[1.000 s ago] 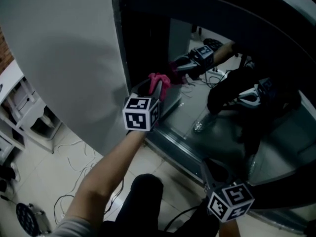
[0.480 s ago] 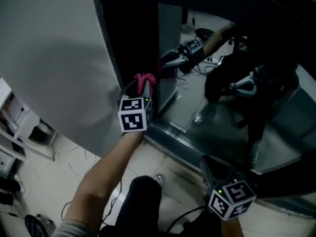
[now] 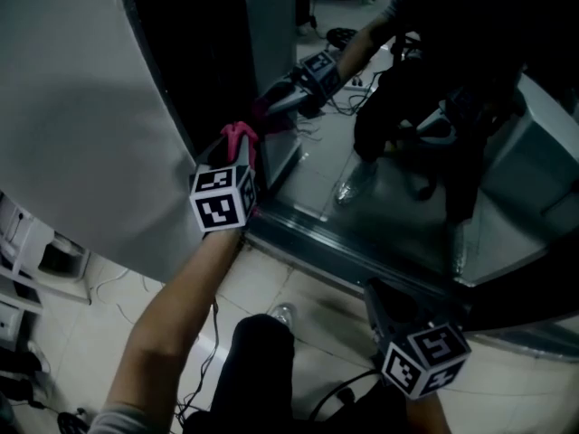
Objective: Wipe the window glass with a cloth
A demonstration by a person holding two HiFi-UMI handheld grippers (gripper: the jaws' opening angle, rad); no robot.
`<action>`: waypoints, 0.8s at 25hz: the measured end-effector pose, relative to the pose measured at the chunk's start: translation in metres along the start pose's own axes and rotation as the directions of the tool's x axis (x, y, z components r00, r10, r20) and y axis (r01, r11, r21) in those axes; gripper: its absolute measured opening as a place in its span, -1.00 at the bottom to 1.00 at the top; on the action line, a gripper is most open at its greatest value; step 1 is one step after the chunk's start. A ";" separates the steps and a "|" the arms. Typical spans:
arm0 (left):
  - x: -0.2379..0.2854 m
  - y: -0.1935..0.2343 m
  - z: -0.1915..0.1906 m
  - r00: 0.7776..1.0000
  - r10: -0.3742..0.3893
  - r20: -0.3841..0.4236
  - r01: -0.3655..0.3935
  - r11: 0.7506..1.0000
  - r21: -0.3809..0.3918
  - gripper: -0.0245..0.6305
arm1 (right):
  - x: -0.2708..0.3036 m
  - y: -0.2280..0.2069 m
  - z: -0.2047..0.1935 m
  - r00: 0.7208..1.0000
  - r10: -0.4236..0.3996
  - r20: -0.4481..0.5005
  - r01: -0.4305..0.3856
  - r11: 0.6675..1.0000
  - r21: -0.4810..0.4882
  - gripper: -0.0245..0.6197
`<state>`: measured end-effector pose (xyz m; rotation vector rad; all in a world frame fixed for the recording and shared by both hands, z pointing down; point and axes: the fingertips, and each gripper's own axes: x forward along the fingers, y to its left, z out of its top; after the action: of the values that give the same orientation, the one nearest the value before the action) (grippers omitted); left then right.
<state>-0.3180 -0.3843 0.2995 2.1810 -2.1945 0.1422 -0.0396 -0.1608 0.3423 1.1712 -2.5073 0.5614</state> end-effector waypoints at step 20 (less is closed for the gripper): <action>-0.032 -0.127 -0.014 0.957 -0.289 0.006 0.289 0.957 -0.022 -0.63 | -0.066 -0.033 0.002 0.990 -0.105 0.092 0.100 0.993 0.060 -0.85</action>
<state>-0.1915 -0.3520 0.3143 2.4573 -1.8383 0.1020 0.0269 -0.1380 0.3187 1.3697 -2.5067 0.5637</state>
